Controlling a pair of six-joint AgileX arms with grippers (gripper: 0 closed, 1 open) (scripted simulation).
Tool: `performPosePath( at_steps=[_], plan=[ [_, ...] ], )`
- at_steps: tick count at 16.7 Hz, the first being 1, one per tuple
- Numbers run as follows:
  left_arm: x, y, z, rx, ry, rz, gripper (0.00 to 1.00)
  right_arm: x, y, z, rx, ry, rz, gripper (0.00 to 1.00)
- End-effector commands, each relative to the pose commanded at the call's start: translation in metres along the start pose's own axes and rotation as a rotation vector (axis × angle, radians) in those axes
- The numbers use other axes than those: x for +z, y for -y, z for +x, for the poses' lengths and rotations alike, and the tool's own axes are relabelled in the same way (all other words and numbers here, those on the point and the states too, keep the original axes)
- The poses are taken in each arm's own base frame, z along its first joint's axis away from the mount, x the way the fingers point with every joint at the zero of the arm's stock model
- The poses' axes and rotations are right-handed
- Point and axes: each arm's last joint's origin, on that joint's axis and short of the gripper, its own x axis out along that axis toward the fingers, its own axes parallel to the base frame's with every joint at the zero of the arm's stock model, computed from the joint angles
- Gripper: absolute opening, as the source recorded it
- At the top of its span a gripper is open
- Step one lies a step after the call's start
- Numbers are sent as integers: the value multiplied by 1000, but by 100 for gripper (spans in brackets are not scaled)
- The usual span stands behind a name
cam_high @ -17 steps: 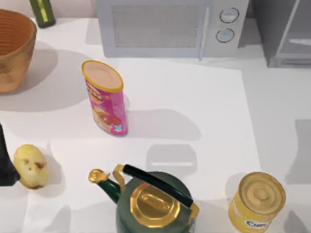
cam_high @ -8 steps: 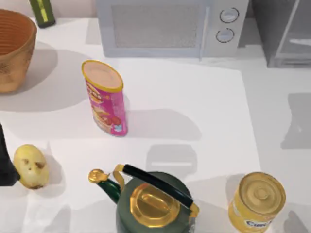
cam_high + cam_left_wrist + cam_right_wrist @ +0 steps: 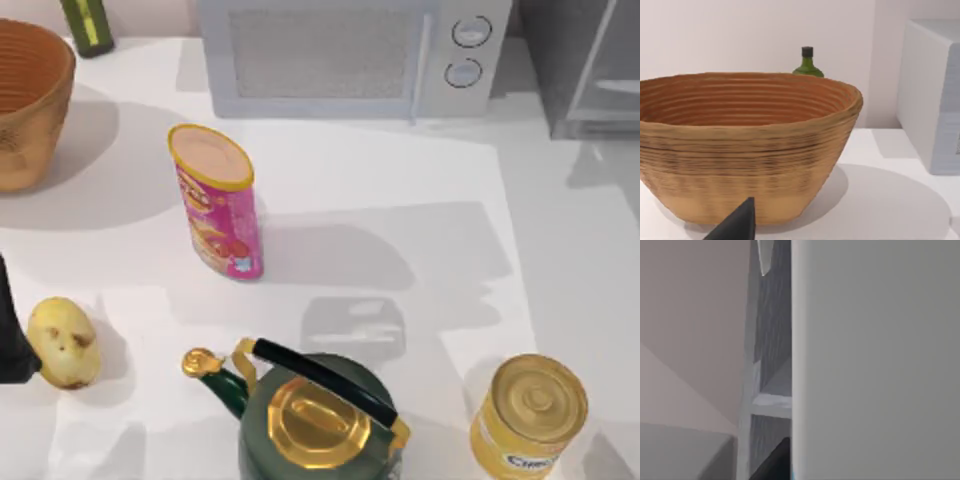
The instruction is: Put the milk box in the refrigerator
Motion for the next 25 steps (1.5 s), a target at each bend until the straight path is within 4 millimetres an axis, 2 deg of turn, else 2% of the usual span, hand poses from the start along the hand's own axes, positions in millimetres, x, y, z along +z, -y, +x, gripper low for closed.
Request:
performPosePath(
  at_steps=[3,5,8,12,14,20,23,25],
  plan=[
    [0,0,0,0,0,0,100,-48,17,47,15,-36,12,0],
    [0,0,0,0,0,0,100,-85,26,67,12,-66,23,0],
    [0,0,0,0,0,0,100,-133,38,80,-16,-116,44,0],
    [0,0,0,0,0,0,100,-181,55,76,-78,-184,73,0],
    [0,0,0,0,0,0,100,-193,59,71,-97,-210,84,0],
    [0,0,0,0,0,0,100,-193,57,71,-90,-212,87,0],
    [0,0,0,0,0,0,100,-203,58,80,-95,-245,93,0],
    [0,0,0,0,0,0,100,-209,61,95,-96,-254,97,0]
  ],
)
